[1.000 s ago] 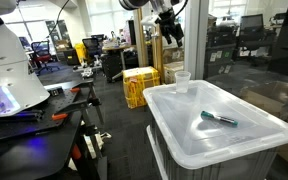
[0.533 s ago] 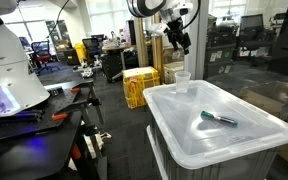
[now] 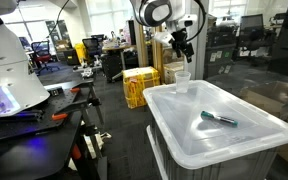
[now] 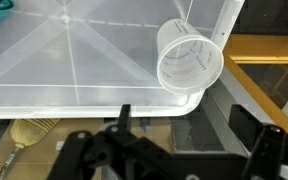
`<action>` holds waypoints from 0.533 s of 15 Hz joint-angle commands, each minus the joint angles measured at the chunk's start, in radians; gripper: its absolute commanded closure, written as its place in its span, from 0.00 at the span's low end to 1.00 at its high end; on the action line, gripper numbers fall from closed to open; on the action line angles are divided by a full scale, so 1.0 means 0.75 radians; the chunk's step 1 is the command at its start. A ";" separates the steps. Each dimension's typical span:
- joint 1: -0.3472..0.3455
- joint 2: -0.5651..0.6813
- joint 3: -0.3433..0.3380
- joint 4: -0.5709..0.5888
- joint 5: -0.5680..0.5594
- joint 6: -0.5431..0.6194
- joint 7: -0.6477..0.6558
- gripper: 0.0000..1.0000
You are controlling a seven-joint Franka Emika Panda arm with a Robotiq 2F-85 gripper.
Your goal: Move the clear cup to the right
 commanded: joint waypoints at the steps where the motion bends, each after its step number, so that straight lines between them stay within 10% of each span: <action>1: -0.012 0.082 0.012 0.103 0.008 -0.054 -0.023 0.00; 8: -0.022 0.196 0.024 0.214 0.017 -0.102 -0.019 0.00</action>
